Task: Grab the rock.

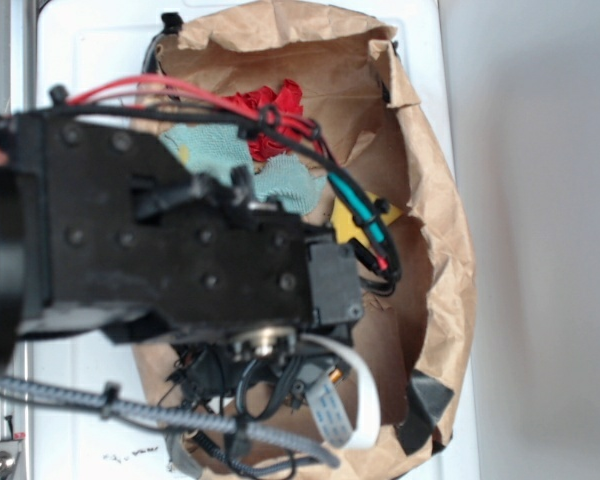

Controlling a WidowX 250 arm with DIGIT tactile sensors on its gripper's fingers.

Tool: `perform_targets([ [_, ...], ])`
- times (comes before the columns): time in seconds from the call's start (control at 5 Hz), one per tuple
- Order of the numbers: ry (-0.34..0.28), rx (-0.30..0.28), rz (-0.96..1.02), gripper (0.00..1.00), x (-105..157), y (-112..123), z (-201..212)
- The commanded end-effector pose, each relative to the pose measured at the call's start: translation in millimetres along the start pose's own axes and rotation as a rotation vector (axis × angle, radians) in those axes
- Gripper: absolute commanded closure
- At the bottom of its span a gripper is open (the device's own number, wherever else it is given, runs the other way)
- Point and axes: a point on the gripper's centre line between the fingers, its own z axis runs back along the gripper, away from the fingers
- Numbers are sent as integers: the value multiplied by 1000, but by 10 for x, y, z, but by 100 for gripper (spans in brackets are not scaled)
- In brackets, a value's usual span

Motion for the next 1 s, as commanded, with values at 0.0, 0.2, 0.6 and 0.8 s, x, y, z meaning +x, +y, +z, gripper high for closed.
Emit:
perform_targets([
  [0.0, -13, -28, -38, 0, 153, -4, -37],
  [0.2, 13, -89, -38, 0, 139, -26, -51],
  [0.6, 7, -85, -93, 0, 139, 23, -30],
  [0.8, -12, 7, -66, 0, 101, 146, 111],
])
